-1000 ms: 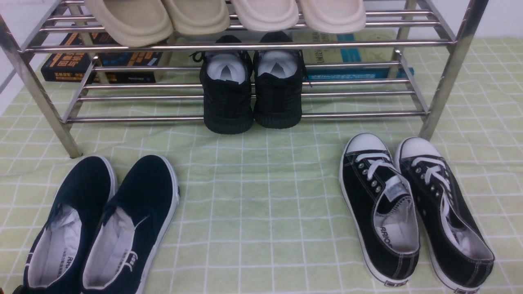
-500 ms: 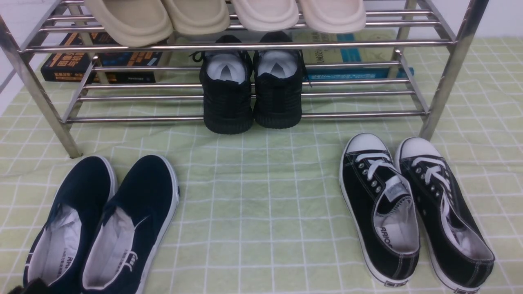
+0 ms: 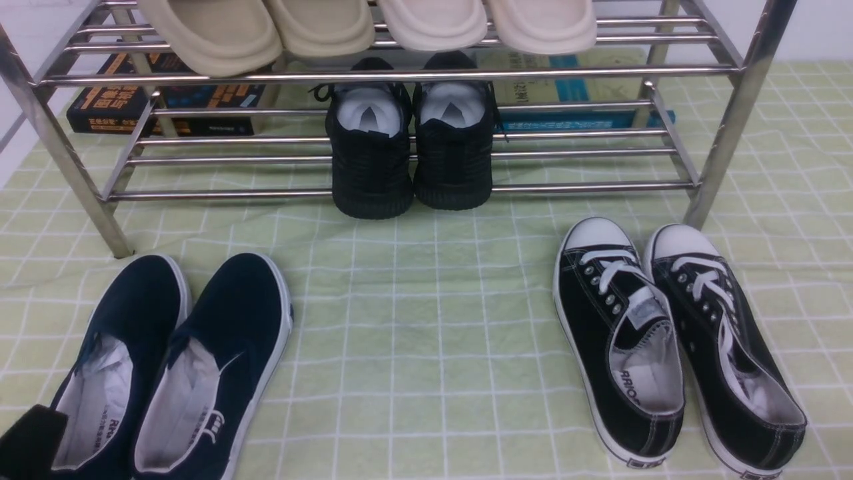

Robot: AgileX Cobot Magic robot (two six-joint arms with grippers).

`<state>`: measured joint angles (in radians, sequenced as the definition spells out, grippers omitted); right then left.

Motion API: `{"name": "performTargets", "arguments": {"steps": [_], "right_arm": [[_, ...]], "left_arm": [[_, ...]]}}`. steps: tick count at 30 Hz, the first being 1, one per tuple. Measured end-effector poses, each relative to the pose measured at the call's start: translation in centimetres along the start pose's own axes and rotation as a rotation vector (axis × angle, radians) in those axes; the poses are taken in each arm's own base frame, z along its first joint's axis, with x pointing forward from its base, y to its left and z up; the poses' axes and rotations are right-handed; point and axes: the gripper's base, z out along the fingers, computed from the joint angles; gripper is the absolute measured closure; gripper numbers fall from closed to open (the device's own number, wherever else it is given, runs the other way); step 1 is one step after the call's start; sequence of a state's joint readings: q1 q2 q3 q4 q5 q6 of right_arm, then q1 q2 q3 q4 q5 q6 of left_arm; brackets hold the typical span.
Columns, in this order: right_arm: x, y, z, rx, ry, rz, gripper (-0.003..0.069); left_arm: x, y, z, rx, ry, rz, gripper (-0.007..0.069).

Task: Take the shoes off the shelf with your hand from the green coffee tablecloth.
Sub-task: 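Grasp a shoe standing on the lower shelf of the shoe rack with the left gripper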

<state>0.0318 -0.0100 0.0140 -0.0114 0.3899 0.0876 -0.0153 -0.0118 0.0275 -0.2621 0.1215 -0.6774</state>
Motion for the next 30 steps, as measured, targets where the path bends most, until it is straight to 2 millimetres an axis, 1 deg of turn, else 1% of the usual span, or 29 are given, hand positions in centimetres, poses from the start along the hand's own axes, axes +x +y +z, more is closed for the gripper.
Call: {"name": "performTargets", "arguments": {"steps": [5, 8, 9, 10, 11, 13, 15, 17, 18, 20, 21, 22, 24, 26, 28, 29, 30], "right_arm": [[0.0, 0.0, 0.0, 0.000, 0.000, 0.000, 0.0464], [0.0, 0.0, 0.0, 0.000, 0.000, 0.000, 0.0461], [0.0, 0.0, 0.0, 0.000, 0.000, 0.000, 0.0459], [0.0, 0.0, 0.0, 0.000, 0.000, 0.000, 0.0459], [0.0, 0.0, 0.0, 0.000, 0.000, 0.000, 0.0456], [0.0, 0.0, 0.0, 0.000, 0.000, 0.000, 0.0453], [0.0, 0.0, 0.0, 0.000, 0.000, 0.000, 0.0452], [0.0, 0.0, 0.0, 0.004, 0.000, -0.010, 0.0449], [0.0, 0.0, 0.0, 0.005, -0.002, -0.013, 0.0449], [-0.2, -0.1, 0.0, 0.014, -0.021, -0.033, 0.0445], [-0.2, -0.1, 0.0, 0.008, -0.035, -0.001, 0.0444], [-0.3, 0.0, 0.1, -0.006, -0.053, 0.066, 0.0442], [-0.6, 0.4, 0.1, -0.053, -0.085, 0.276, 0.0440], [-1.0, 0.6, 0.0, -0.096, -0.117, 0.479, 0.0439], [-1.4, 0.8, -0.1, -0.144, -0.136, 0.706, 0.0438], [-1.4, 0.8, -0.1, -0.154, -0.137, 0.750, 0.0438], [-1.5, 0.9, -0.1, -0.174, -0.140, 0.845, 0.0435]], "left_arm": [[0.0, 0.0, 0.0, 0.001, 0.003, -0.029, 0.0393], [-0.2, -0.6, -0.2, -0.012, 0.039, -0.025, 0.0438], [-0.8, -1.8, -0.6, -0.010, 0.063, 0.001, 0.0495], [-0.9, -2.0, -0.7, -0.009, 0.066, 0.002, 0.0495], [-1.6, -3.1, -1.0, -0.015, 0.089, 0.024, 0.0544], [-2.7, -4.9, -1.2, -0.064, 0.153, 0.059, 0.0606], [-3.6, -6.2, -0.9, -0.137, 0.227, 0.101, 0.0624], [-4.5, -7.6, -0.4, -0.217, 0.325, 0.159, 0.0624], [-4.5, -7.7, -0.1, -0.234, 0.344, 0.165, 0.0624], [-5.5, -9.2, 1.3, -0.321, 0.492, 0.284, 0.0624], [-5.9, -9.7, 2.0, -0.335, 0.543, 0.344, 0.0624], [-6.3, -10.2, 2.8, -0.337, 0.585, 0.413, 0.0624], [-6.9, -11.0, 4.4, -0.316, 0.651, 0.545, 0.0624], [-7.2, -11.6, 5.8, -0.299, 0.704, 0.603, 0.0624], [-7.2, -12.2, 7.6, -0.275, 0.797, 0.639, 0.0624], [-7.1, -12.3, 8.0, -0.269, 0.819, 0.644, 0.0622], [-6.9, -12.5, 9.3, -0.259, 0.896, 0.633, 0.0617]]}}
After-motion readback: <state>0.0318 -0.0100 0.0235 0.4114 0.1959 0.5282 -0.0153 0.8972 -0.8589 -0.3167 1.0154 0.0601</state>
